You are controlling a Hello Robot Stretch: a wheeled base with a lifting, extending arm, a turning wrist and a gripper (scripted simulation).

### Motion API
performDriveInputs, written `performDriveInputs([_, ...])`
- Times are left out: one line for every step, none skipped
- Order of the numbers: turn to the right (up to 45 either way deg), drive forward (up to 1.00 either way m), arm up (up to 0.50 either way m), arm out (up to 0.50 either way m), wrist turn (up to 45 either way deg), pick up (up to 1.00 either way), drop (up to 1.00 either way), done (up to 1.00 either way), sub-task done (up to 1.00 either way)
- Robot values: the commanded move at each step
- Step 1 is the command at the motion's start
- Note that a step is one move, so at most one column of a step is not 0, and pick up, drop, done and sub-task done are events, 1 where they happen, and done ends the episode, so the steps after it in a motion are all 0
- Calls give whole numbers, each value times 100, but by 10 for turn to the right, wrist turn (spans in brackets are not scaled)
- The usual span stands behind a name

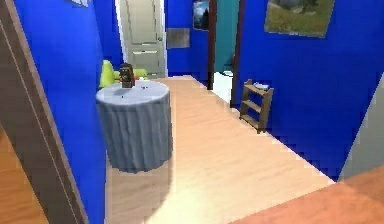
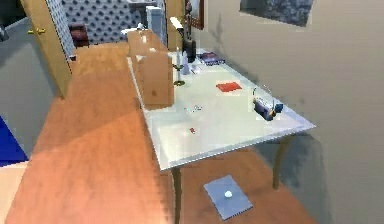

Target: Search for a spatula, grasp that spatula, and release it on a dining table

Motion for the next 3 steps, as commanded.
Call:
performDriveInputs([0, 15, 0, 0, 0, 0, 0, 0, 0])
performDriveInputs([60, 0, 0, 0, 0, 0, 0, 0, 0])
performDriveInputs([30, 0, 0, 0, 0, 0, 0, 0, 0])
